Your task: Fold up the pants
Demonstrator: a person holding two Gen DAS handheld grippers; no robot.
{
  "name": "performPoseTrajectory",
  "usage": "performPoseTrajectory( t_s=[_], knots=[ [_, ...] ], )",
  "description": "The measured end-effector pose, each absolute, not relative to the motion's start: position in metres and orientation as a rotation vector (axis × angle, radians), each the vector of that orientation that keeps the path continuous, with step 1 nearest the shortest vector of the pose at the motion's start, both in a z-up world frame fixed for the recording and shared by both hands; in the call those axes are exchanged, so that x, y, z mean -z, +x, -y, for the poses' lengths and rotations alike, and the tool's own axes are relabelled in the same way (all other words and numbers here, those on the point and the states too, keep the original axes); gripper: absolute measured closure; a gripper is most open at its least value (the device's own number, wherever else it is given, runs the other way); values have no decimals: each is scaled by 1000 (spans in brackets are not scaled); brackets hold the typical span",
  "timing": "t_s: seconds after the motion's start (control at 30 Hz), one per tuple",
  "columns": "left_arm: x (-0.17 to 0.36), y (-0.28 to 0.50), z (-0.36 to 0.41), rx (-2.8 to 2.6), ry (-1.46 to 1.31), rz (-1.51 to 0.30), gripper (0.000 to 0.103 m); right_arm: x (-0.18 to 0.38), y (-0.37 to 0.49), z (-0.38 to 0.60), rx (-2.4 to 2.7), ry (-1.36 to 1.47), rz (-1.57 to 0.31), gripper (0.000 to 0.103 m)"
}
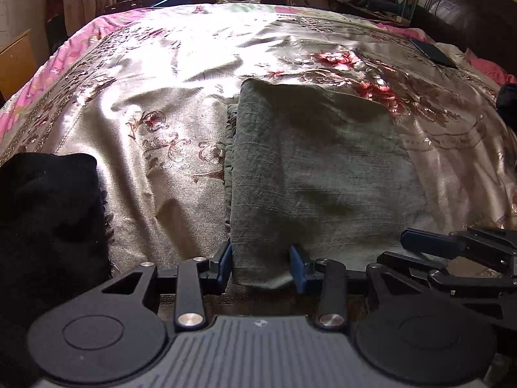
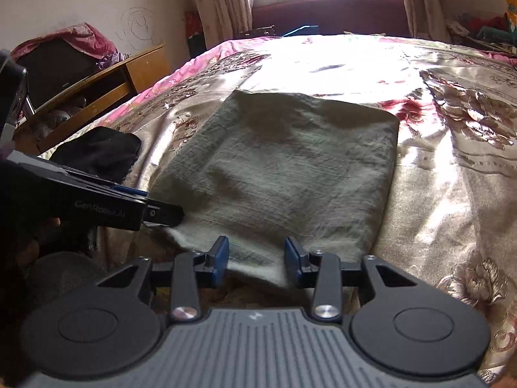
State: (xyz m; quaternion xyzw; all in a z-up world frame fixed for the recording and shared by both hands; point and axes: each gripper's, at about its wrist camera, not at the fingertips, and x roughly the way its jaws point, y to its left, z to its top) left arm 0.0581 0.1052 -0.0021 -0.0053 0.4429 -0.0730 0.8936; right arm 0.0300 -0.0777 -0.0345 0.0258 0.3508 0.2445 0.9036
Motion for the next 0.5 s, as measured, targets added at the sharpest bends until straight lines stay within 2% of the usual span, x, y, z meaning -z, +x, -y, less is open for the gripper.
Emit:
performPoseTrajectory(
  t_s=[0.17, 0.5],
  knots=[
    [-1, 47, -101, 151, -13, -905, 51, 24, 25, 89, -455, 115, -674, 64],
    [-3, 63, -99, 144, -55, -875, 50, 35, 53, 127, -355, 269, -721, 61]
  ],
)
